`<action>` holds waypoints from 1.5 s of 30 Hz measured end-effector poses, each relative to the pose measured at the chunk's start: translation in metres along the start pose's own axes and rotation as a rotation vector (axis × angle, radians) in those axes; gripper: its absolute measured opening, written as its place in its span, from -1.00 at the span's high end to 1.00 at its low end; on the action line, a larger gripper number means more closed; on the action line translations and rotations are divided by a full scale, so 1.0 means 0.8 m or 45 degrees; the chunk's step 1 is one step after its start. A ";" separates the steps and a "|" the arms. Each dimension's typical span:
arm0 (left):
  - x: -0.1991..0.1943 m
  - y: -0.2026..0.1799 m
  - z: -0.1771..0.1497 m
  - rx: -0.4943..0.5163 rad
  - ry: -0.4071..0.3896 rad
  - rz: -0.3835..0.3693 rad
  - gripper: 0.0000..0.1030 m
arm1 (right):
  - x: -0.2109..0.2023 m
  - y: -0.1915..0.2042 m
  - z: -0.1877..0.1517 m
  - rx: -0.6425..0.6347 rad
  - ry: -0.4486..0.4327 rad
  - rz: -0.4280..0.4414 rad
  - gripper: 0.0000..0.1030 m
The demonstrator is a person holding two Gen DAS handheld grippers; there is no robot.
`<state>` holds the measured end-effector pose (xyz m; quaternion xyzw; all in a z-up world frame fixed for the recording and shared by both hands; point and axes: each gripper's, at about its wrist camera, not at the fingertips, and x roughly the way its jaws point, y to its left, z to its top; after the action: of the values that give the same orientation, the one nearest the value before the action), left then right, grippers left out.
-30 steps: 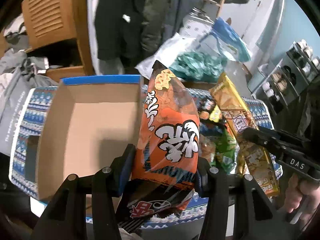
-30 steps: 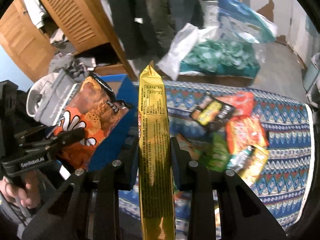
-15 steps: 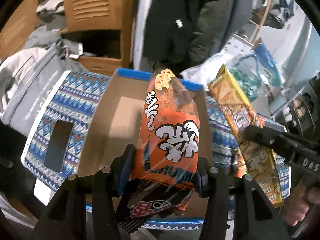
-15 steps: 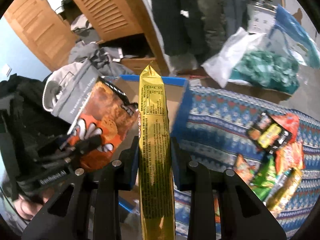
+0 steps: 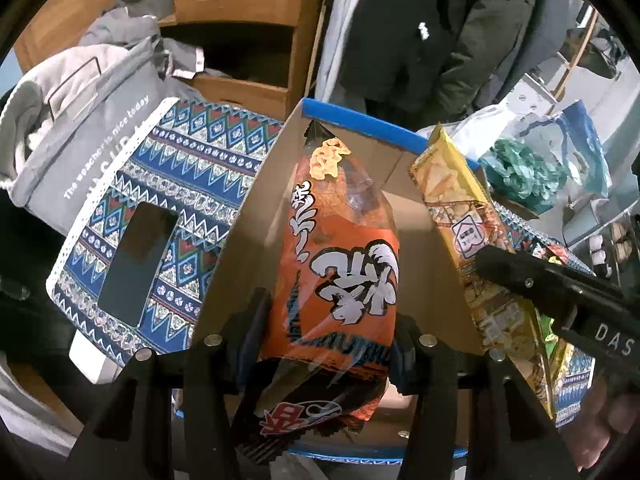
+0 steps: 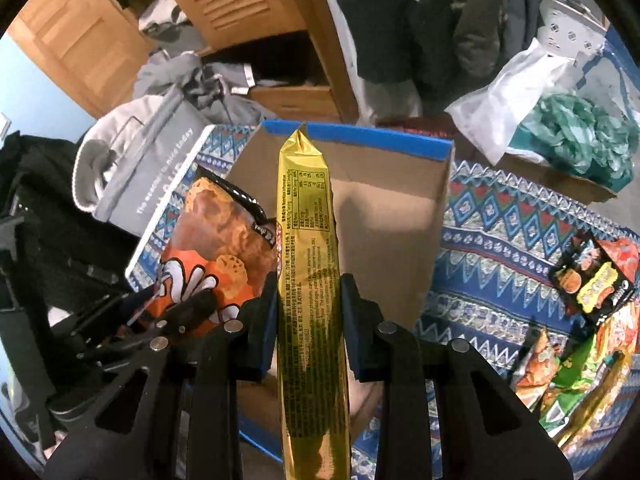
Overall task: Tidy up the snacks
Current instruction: 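Carry both held snacks over the cardboard box and lower them inside, then open both grippers to drop the snacks into the box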
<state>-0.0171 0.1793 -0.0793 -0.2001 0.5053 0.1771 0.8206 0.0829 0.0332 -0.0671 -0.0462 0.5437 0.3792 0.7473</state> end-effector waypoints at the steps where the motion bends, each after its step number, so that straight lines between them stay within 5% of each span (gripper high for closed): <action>1: 0.002 0.001 0.000 -0.007 0.005 0.000 -0.03 | 0.002 0.002 0.000 -0.001 0.005 0.000 0.46; 7: 0.005 0.006 0.000 -0.040 0.005 0.028 -0.03 | 0.011 0.002 0.005 0.030 0.018 -0.001 0.36; 15: -0.005 0.001 0.001 -0.065 -0.004 -0.007 -0.32 | -0.003 -0.009 0.004 0.047 -0.020 -0.074 -0.14; 45: -0.025 -0.130 -0.021 0.147 0.019 -0.136 -0.37 | -0.100 -0.118 -0.065 0.161 -0.109 -0.269 -0.17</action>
<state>0.0128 0.0795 -0.0524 -0.1804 0.5092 0.1022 0.8353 0.0907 -0.1003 -0.0527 -0.0396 0.5262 0.2649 0.8071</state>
